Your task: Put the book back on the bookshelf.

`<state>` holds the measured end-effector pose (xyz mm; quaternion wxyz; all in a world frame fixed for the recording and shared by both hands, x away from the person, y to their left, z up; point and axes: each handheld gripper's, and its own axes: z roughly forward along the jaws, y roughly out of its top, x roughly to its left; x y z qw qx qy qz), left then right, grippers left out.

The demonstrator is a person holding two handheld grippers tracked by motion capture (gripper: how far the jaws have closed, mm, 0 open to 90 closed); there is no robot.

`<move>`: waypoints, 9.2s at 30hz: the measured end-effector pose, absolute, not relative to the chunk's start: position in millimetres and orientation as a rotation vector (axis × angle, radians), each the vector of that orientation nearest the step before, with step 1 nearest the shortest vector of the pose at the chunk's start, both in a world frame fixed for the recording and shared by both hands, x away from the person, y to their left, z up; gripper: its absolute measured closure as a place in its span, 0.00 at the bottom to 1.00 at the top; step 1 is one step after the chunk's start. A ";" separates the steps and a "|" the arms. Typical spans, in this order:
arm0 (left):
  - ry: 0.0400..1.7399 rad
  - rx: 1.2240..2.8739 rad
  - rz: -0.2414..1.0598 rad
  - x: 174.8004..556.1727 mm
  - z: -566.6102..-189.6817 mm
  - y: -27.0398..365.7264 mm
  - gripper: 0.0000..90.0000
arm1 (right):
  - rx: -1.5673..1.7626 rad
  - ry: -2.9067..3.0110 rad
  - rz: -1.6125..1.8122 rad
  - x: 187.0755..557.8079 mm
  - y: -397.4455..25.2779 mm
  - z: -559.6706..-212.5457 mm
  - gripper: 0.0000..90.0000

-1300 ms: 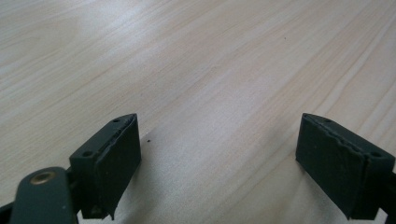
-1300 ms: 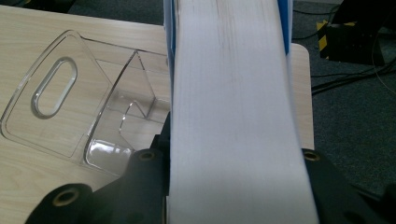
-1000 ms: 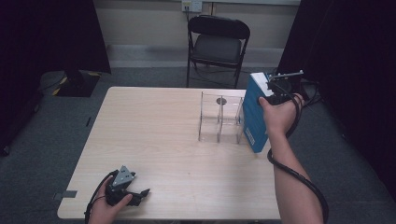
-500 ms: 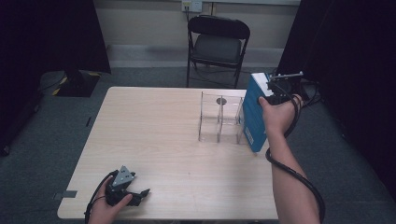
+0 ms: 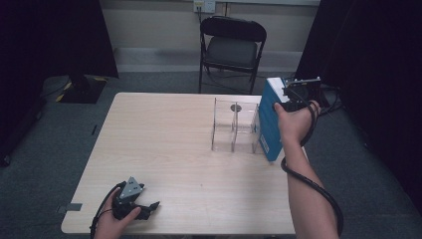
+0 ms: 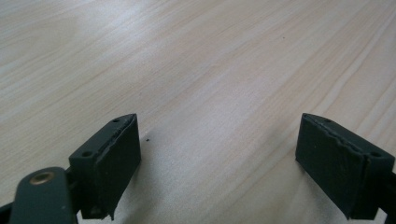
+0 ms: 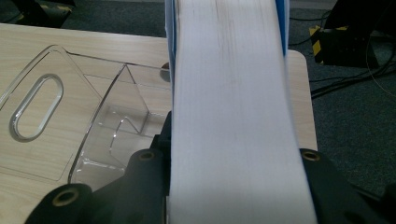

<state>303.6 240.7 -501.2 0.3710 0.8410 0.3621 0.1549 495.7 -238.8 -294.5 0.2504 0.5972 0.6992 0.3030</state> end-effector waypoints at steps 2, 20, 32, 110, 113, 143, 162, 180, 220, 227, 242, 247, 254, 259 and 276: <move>0.929 2.156 0.397 303.6 -501.2 240.7 0.15 | 1.625 1.901 0.822 496.2 -238.1 -295.9 0.69; 0.926 2.154 0.395 303.8 -501.3 240.9 0.15 | 1.596 1.901 0.827 500.8 -237.1 -305.1 0.69; 0.927 2.156 0.396 303.6 -501.2 240.8 0.15 | 1.590 1.903 0.833 501.1 -235.4 -306.8 0.68; 0.923 2.154 0.398 303.3 -501.6 240.8 0.15 | 1.544 2.109 0.923 460.4 -258.9 -309.8 0.18; 0.923 2.152 0.395 302.9 -501.8 240.7 0.15 | 1.541 2.124 0.919 457.7 -256.2 -311.4 0.18; 0.921 2.159 0.390 302.9 -501.6 241.1 0.15 | 1.511 2.129 1.016 429.4 -268.8 -322.6 0.20; 0.921 2.159 0.391 302.9 -501.6 241.0 0.15 | 1.499 2.137 0.975 413.4 -274.3 -329.0 0.21; 0.922 2.159 0.391 302.8 -501.6 241.0 0.15 | 1.436 2.191 0.978 401.3 -255.3 -346.4 0.20; 0.921 2.159 0.391 302.9 -501.7 241.0 0.15 | 1.255 2.391 1.018 383.7 -207.6 -388.4 0.19; 0.921 2.159 0.390 302.8 -501.6 241.0 0.15 | 1.238 2.407 1.034 382.6 -204.9 -396.9 0.19; 0.922 2.159 0.391 302.8 -501.7 241.0 0.15 | 1.239 2.420 1.053 378.3 -205.5 -416.2 0.19; 0.922 2.158 0.391 302.8 -501.7 241.0 0.15 | 1.243 2.427 1.056 376.2 -205.0 -422.9 0.19; 0.922 2.159 0.391 302.8 -501.7 241.0 0.15 | 1.225 2.443 1.055 374.9 -205.1 -432.4 0.20; 0.922 2.159 0.392 302.8 -501.6 241.0 0.15 | 1.228 2.453 1.057 373.3 -204.4 -440.1 0.20; 0.923 2.159 0.390 302.7 -501.7 241.0 0.15 | 1.223 2.498 1.026 367.9 -200.9 -467.1 0.20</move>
